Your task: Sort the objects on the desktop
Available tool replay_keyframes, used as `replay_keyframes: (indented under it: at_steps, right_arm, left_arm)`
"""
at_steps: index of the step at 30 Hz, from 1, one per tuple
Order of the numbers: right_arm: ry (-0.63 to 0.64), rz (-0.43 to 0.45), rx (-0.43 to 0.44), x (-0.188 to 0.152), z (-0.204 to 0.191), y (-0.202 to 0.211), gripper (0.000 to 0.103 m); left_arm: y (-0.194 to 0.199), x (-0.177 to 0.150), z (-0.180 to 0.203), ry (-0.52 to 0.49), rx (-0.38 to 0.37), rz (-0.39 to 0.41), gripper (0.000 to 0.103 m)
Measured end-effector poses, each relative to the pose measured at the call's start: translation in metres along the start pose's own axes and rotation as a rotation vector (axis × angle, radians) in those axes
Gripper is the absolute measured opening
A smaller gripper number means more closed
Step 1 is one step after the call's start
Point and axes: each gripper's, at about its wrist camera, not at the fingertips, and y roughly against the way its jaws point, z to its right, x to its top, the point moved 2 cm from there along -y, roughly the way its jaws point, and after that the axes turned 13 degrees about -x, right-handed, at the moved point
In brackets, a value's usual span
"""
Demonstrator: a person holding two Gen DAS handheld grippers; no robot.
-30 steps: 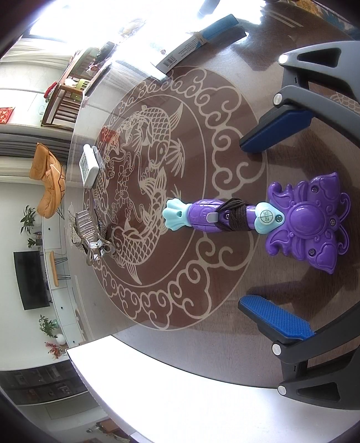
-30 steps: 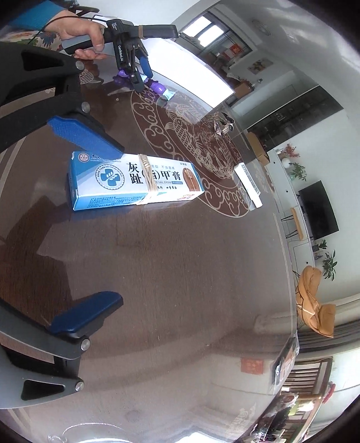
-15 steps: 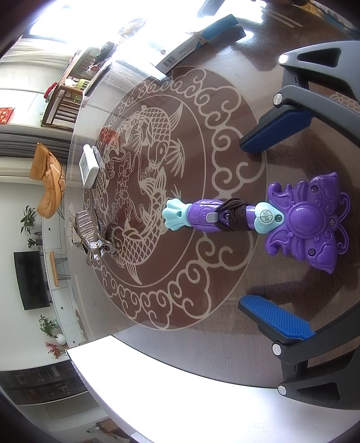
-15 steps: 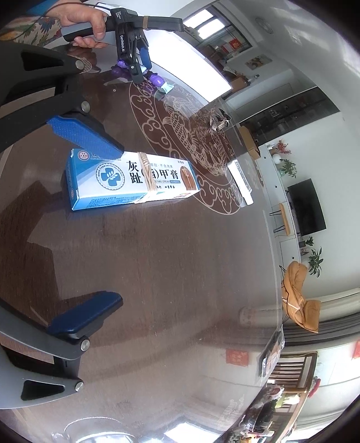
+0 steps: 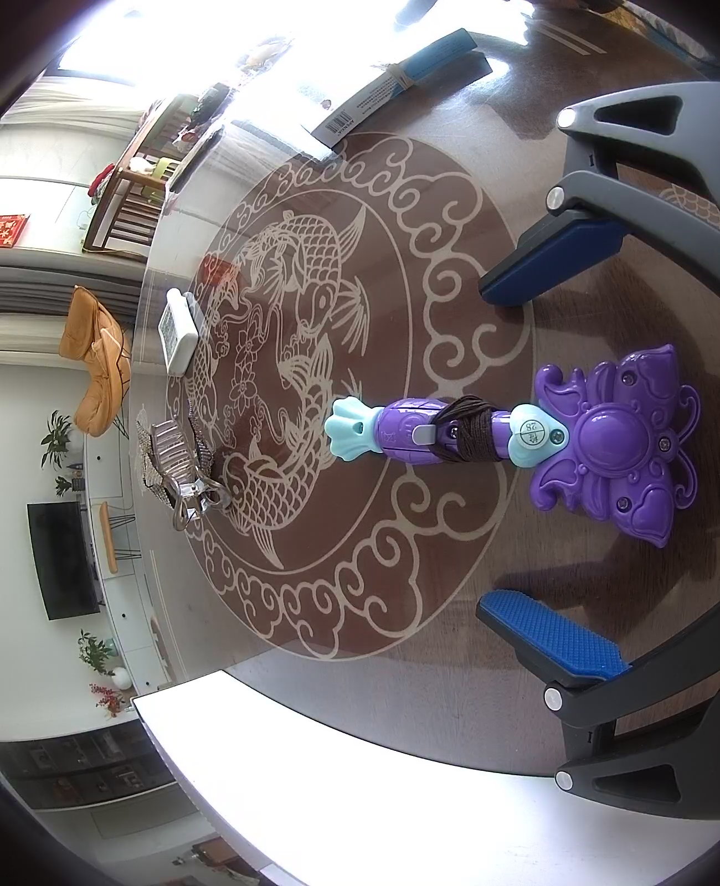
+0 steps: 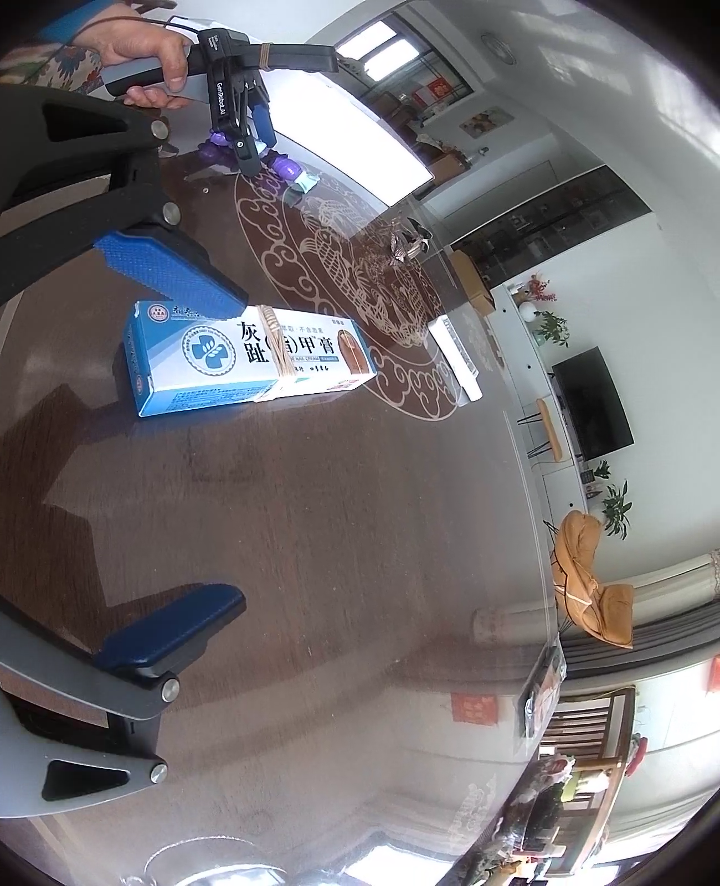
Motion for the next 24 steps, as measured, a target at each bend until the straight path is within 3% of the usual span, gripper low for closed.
replay_keyframes:
  at_steps: [24]
  right_arm:
    - [-0.056,0.091,0.049,-0.001,0.009,0.018,0.097]
  left_arm:
    - [0.000,0.000,0.000,0.000,0.000,0.000,0.103]
